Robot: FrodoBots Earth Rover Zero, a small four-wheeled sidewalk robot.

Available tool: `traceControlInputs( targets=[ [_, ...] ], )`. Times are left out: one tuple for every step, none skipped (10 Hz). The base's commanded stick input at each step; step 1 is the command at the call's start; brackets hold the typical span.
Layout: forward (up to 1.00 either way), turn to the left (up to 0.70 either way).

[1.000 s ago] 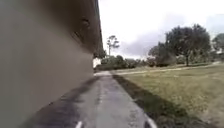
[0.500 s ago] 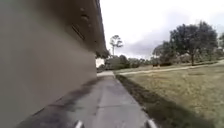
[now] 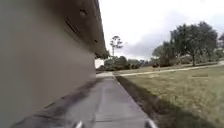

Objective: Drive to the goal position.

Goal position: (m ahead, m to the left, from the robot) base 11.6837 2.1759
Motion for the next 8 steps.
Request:
traceControlInputs(
  targets=[
    [0.85,0.0],
    [0.85,0.0],
    [0.85,0.0],
    [0.85,0.04],
    [0.85,0.14],
    [0.85,0.24],
    [0.85,0.34],
    [0.85,0.2]
  ],
)
